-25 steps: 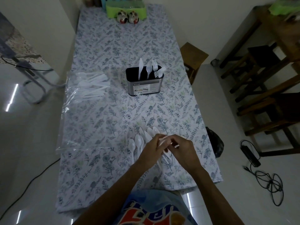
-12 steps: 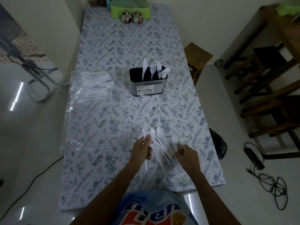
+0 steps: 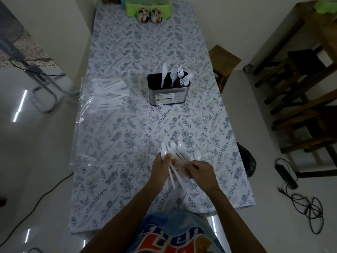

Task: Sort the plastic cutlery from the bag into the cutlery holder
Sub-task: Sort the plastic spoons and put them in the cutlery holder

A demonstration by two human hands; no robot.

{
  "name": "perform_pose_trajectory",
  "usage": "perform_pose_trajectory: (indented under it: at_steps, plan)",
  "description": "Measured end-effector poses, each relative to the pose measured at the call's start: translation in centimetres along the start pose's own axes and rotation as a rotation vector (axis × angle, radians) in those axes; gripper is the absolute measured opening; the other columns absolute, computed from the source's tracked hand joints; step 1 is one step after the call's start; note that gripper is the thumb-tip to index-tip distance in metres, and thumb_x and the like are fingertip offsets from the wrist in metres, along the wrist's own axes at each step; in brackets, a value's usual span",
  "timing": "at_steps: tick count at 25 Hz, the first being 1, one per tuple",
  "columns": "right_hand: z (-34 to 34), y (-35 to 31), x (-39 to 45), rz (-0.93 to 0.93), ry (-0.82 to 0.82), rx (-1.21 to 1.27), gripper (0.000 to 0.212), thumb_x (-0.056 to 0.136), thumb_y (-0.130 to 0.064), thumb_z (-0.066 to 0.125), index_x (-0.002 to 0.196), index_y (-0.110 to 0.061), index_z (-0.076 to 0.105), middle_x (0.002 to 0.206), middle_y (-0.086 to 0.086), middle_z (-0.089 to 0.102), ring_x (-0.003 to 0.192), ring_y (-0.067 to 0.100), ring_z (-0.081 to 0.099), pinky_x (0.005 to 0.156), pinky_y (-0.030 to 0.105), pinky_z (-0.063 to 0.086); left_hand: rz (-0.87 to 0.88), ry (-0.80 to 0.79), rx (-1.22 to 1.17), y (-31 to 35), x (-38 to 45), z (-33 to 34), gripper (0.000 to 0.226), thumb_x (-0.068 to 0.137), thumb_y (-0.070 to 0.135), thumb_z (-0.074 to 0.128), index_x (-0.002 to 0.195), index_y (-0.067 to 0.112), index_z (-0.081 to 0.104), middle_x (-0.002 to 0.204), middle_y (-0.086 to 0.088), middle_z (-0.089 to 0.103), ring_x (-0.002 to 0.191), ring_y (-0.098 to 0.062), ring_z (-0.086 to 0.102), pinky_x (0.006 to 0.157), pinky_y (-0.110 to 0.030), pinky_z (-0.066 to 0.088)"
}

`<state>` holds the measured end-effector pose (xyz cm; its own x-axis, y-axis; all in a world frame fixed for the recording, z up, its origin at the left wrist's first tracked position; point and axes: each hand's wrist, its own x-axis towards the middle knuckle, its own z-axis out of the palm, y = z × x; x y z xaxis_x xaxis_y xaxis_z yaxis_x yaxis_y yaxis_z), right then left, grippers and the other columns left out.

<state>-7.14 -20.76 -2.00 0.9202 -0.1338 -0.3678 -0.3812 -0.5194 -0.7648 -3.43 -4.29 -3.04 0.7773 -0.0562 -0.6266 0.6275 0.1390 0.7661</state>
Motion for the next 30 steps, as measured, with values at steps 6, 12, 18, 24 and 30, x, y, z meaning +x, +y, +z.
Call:
perform_pose_trajectory:
  at_steps: [6,12,18,24,30]
  plan:
    - [-0.2,4.1,2.7,0.191,0.182,-0.351,0.023,0.093,-0.030,0.068,0.098,-0.008,0.063,0.092,0.008,0.066,0.084,0.023,0.064,0.067,0.027,0.045,-0.091,0.074,-0.006,0.4,0.2,-0.7,0.011,0.098,0.024,0.065,0.100,0.014,0.058,0.063,0.001,0.049,0.045,-0.009,0.040,0.040,-0.022,0.035]
    - [0.0,2.2,1.8,0.150,0.292,-0.223,0.014,0.094,-0.027,0.066,0.096,-0.014,0.062,0.091,0.000,0.066,0.081,0.014,0.065,0.069,0.028,0.055,-0.106,0.057,-0.014,0.0,0.5,-0.7,0.019,0.101,0.027,0.060,0.102,0.009,0.057,0.069,-0.004,0.058,0.050,-0.012,0.049,0.044,-0.025,0.040]
    - [3.7,-3.0,-0.9,-0.323,0.083,-0.219,0.007,0.087,-0.015,0.074,0.087,-0.013,0.067,0.083,-0.002,0.068,0.067,0.007,0.063,0.064,0.021,0.055,0.010,-0.042,0.191,-0.3,0.7,-0.1,0.048,0.094,0.055,0.061,0.112,0.011,0.065,0.100,-0.011,0.077,0.082,-0.019,0.076,0.072,-0.034,0.062]
    - [0.5,-0.2,1.7,-0.086,0.251,-0.186,0.011,0.094,-0.022,0.069,0.096,-0.012,0.065,0.088,-0.002,0.067,0.076,0.008,0.065,0.059,0.010,0.044,0.012,0.160,0.084,0.2,0.4,-2.2,0.035,0.097,0.042,0.063,0.094,0.008,0.063,0.056,-0.003,0.060,0.042,-0.013,0.051,0.042,-0.025,0.045]
    - [-0.3,2.6,3.5,0.017,0.149,-0.396,0.013,0.094,-0.022,0.065,0.102,-0.011,0.062,0.087,0.002,0.066,0.081,0.020,0.066,0.063,0.019,0.042,-0.018,0.127,0.065,0.9,-0.1,-1.5,0.051,0.099,0.055,0.052,0.100,0.005,0.064,0.052,-0.002,0.054,0.042,-0.013,0.052,0.042,-0.026,0.049]
